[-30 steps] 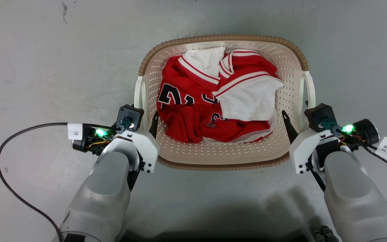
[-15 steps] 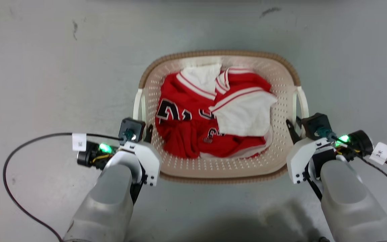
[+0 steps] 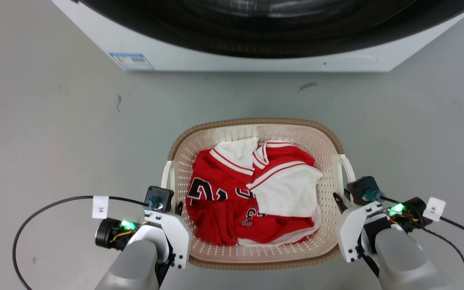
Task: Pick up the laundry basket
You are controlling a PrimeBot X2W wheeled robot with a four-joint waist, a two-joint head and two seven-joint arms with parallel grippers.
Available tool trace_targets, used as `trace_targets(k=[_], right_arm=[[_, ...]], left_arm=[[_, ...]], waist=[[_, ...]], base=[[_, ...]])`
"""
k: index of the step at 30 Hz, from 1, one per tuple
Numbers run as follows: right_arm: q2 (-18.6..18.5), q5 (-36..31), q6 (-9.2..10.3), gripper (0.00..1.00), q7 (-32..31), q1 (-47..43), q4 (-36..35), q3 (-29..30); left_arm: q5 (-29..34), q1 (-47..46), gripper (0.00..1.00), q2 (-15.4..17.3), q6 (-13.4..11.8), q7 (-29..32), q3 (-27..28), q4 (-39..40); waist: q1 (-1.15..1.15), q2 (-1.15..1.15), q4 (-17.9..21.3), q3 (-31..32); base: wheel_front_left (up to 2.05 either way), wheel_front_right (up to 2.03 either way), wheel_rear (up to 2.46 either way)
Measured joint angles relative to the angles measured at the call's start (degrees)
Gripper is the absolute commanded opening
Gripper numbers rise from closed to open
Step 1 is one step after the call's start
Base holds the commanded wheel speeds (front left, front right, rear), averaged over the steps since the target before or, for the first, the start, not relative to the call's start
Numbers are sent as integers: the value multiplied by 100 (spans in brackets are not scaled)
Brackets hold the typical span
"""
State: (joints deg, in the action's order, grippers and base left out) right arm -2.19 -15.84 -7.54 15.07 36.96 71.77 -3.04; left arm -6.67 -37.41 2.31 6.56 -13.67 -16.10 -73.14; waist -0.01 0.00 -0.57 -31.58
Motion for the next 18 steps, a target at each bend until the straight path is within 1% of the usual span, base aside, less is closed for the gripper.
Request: trace_targets(k=[3, 12, 18], right_arm=[[-4, 226, 1, 0, -76, -56, 66, -259], [-22, 1013, 3, 0, -448, -417, 135, -1301], [-25, 1401, 5, 0, -701, -721, 141, -1836]], left_arm=[[-60, 90, 0, 3, 11, 82, -81, -21], [-274, 529, 0, 19, 51, 409, -234, -58], [-422, 871, 0, 22, 70, 553, -283, -75]], waist=[[0, 0, 2, 303], [-1, 0, 78, 1163], [-1, 0, 138, 1733]], base=[[0, 0, 0], [0, 0, 0], [0, 0, 0]])
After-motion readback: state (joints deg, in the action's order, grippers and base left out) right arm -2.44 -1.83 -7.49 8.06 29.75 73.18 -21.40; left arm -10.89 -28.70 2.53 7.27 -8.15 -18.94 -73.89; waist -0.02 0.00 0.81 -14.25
